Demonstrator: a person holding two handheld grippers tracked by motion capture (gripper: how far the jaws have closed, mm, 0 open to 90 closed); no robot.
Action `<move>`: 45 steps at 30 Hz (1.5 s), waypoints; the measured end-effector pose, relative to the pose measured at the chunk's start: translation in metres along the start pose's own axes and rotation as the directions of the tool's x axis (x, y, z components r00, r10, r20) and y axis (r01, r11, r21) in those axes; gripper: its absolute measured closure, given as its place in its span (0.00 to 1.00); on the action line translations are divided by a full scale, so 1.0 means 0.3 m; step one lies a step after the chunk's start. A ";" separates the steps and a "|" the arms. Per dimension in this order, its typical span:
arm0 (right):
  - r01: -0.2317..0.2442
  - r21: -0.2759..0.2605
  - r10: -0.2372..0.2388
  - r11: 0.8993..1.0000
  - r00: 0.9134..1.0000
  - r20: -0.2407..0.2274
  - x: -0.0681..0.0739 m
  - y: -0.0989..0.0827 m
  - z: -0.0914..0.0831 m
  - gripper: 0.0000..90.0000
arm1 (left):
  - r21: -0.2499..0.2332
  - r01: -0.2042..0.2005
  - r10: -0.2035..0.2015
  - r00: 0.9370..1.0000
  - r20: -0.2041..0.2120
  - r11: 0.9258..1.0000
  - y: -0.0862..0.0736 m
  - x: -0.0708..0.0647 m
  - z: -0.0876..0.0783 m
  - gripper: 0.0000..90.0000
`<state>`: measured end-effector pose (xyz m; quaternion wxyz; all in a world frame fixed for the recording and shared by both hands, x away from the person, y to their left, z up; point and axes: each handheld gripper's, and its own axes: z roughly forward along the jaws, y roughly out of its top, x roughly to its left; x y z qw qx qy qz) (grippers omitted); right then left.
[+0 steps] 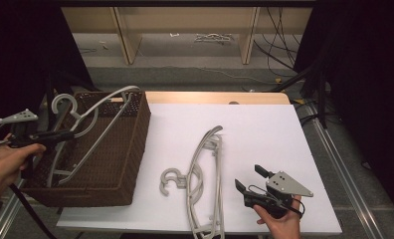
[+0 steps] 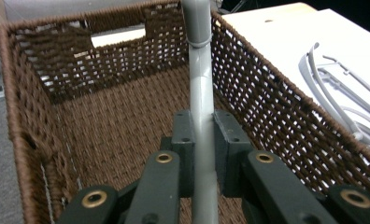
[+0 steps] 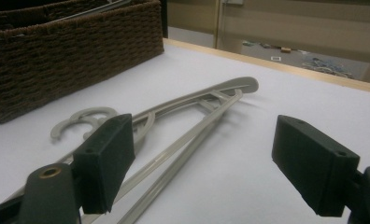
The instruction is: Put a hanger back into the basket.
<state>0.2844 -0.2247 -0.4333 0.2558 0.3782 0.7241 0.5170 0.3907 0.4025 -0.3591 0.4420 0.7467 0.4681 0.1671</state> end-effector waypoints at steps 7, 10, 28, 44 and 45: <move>-0.012 -0.012 0.012 1.000 1.000 -0.004 -0.002 -0.003 0.005 0.25 | 0.028 0.001 -0.001 1.000 0.007 1.000 -0.017 -0.003 0.029 0.89; -0.012 -0.014 0.012 1.000 1.000 -0.004 -0.002 -0.003 0.005 0.25 | 0.042 0.006 -0.006 1.000 -0.002 0.999 -0.020 -0.001 0.040 0.89; -0.011 -0.008 0.011 1.000 1.000 -0.007 0.000 -0.002 0.004 0.25 | 0.095 0.038 -0.039 0.999 0.010 0.995 -0.078 0.024 0.089 0.89; -0.007 -0.015 0.007 1.000 1.000 -0.007 0.002 -0.004 0.008 0.25 | 0.207 -0.054 0.055 0.999 0.002 0.977 -0.044 0.040 0.102 0.89; -0.007 -0.015 0.007 1.000 1.000 -0.007 0.002 -0.004 0.008 0.25 | 0.225 -0.056 0.058 0.998 -0.003 0.973 -0.047 0.043 0.107 0.89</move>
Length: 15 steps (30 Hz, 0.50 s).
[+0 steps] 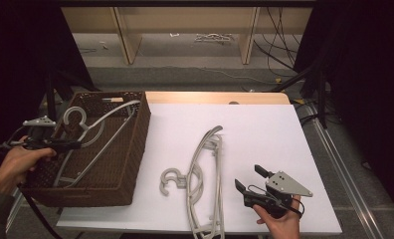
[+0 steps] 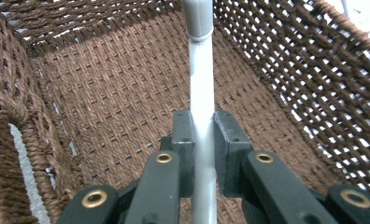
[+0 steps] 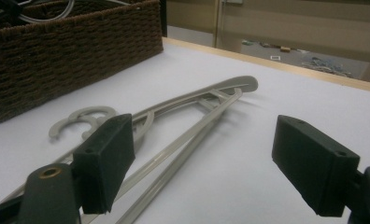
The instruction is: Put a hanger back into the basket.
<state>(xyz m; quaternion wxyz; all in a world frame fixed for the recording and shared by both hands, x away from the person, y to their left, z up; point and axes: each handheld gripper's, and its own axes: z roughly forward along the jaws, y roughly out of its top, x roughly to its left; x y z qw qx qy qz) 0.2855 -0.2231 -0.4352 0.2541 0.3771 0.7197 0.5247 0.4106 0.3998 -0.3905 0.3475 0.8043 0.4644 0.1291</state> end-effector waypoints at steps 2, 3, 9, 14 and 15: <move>0.008 0.011 -0.008 1.000 1.000 0.008 -0.002 0.003 -0.005 0.25 | 0.001 0.016 -0.016 1.000 0.007 1.000 -0.007 0.001 0.018 0.89; 0.008 0.011 -0.008 1.000 1.000 0.008 -0.002 0.003 -0.005 0.25 | 0.011 0.011 -0.011 1.000 0.002 1.000 -0.007 0.001 0.026 0.89; 0.006 0.007 -0.006 1.000 1.000 0.007 0.000 0.002 -0.003 0.25 | 0.014 0.059 -0.058 0.998 -0.036 0.998 -0.012 0.014 0.064 0.88; 0.001 -0.002 -0.001 1.000 1.000 -0.002 0.000 0.001 0.001 0.25 | 0.015 0.088 -0.086 0.994 -0.074 0.996 -0.027 0.042 0.067 0.87; 0.001 0.000 -0.001 1.000 1.000 -0.005 0.001 0.000 0.002 0.25 | 0.011 0.122 -0.120 0.989 -0.087 0.993 -0.033 0.056 0.073 0.86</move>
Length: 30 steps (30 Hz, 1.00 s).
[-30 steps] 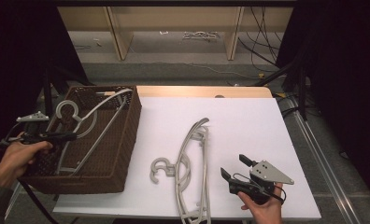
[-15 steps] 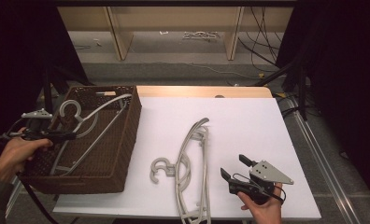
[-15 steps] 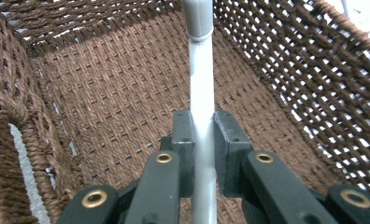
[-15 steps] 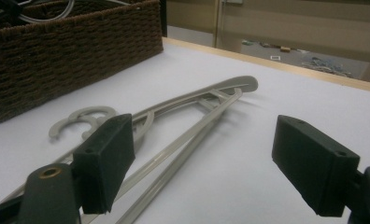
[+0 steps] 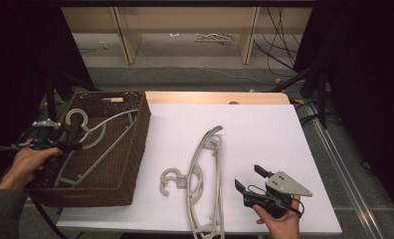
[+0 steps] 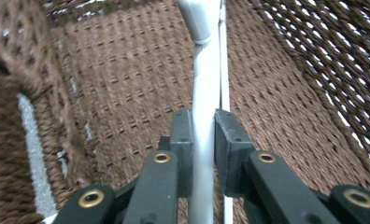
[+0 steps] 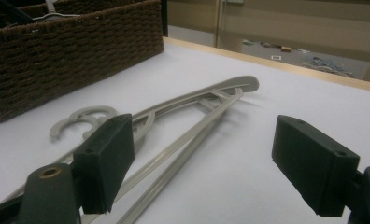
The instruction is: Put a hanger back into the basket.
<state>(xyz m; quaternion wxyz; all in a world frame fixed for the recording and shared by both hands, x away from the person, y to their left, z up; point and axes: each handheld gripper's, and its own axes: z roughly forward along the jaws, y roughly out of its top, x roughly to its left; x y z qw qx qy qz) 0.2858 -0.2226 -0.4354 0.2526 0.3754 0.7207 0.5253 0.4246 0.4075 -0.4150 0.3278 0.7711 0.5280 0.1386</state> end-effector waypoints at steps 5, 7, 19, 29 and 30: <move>0.002 0.023 -0.003 1.000 1.000 0.015 -0.005 0.002 -0.007 0.25 | 0.015 0.039 -0.038 0.998 -0.056 0.999 -0.008 0.004 0.003 0.77; 0.003 0.024 -0.004 1.000 1.000 0.015 -0.005 0.002 -0.008 0.25 | -0.024 0.060 -0.061 0.995 -0.083 0.998 -0.002 -0.006 -0.016 0.69; 0.002 0.024 -0.003 1.000 1.000 0.016 -0.004 0.003 -0.006 0.25 | -0.276 0.112 -0.130 0.990 -0.050 0.955 0.048 -0.168 -0.194 0.45; 0.007 0.012 -0.007 1.000 1.000 0.016 -0.003 0.003 -0.007 0.25 | -0.379 0.181 -0.110 0.973 0.202 0.908 0.045 -0.450 -0.283 0.37; 0.005 0.017 -0.005 1.000 1.000 0.014 -0.003 0.003 -0.008 0.25 | -0.379 0.181 -0.110 0.973 0.202 0.908 0.045 -0.450 -0.283 0.36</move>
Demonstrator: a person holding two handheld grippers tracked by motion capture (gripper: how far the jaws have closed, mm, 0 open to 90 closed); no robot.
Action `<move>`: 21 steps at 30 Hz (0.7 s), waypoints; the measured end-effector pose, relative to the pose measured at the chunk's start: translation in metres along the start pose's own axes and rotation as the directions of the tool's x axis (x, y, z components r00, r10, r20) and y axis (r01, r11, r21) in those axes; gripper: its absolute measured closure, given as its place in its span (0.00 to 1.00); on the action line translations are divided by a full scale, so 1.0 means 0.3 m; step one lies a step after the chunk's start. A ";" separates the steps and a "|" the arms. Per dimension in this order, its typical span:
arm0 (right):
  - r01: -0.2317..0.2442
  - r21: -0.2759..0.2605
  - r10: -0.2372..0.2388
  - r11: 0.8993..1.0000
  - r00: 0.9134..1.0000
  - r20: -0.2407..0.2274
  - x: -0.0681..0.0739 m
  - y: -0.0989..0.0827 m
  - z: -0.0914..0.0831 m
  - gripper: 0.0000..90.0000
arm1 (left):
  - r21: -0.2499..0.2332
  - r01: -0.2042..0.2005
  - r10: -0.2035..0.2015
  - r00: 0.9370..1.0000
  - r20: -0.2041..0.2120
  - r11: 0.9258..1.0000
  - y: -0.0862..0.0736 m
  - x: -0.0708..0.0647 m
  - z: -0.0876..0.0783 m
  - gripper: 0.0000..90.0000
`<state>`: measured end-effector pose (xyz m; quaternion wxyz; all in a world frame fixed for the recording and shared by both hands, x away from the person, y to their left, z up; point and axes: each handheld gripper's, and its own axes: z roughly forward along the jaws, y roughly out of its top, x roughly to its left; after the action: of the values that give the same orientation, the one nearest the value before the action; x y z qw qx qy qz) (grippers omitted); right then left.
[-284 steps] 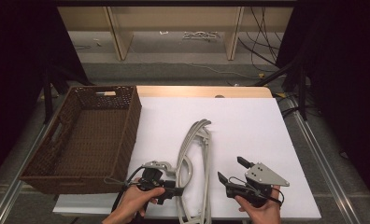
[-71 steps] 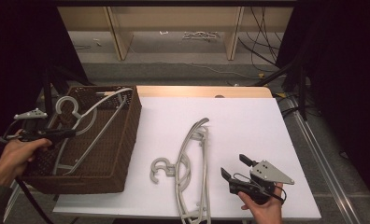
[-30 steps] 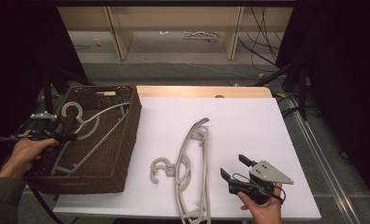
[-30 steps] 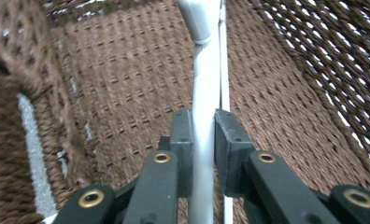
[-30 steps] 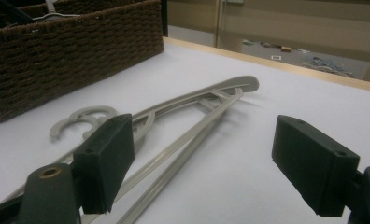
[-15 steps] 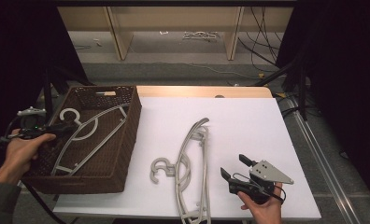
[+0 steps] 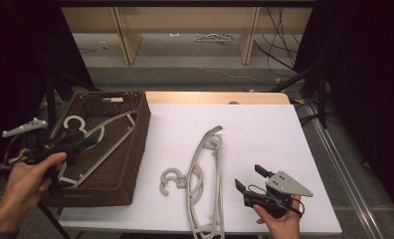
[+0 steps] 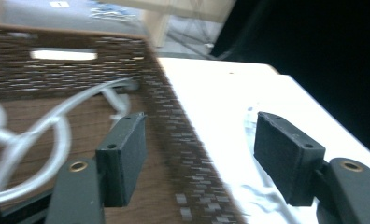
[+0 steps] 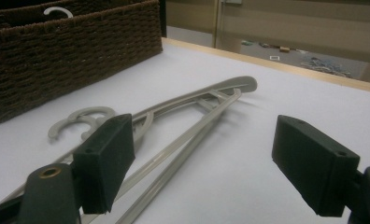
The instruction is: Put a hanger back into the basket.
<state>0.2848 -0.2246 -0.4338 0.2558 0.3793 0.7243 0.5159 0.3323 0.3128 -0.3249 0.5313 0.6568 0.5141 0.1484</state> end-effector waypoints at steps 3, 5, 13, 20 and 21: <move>0.000 -0.005 0.000 1.000 1.000 0.003 0.000 -0.001 0.000 0.25 | -0.008 -0.028 0.029 0.999 0.037 1.000 -0.023 -0.073 0.016 0.35; 0.002 -0.004 -0.002 1.000 1.000 0.002 0.000 0.000 -0.001 0.25 | -0.018 -0.037 0.039 0.997 0.070 0.999 -0.047 -0.120 0.034 0.34; 0.001 -0.009 -0.001 1.000 1.000 0.002 0.001 0.000 -0.001 0.24 | -0.069 -0.116 0.123 0.987 0.103 0.991 -0.120 -0.227 0.116 0.26; 0.015 -0.021 -0.015 1.000 1.000 0.004 -0.003 0.001 -0.001 0.24 | -0.070 -0.158 0.165 0.978 0.124 0.985 -0.188 -0.274 0.177 0.18; 0.014 -0.020 -0.014 1.000 1.000 0.004 -0.003 0.001 -0.001 0.24 | -0.070 -0.158 0.165 0.978 0.124 0.985 -0.188 -0.274 0.177 0.19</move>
<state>0.2852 -0.2253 -0.4334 0.2646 0.3723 0.7213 0.5207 0.3074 0.2102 -0.3647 0.5693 0.6884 0.4187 0.1634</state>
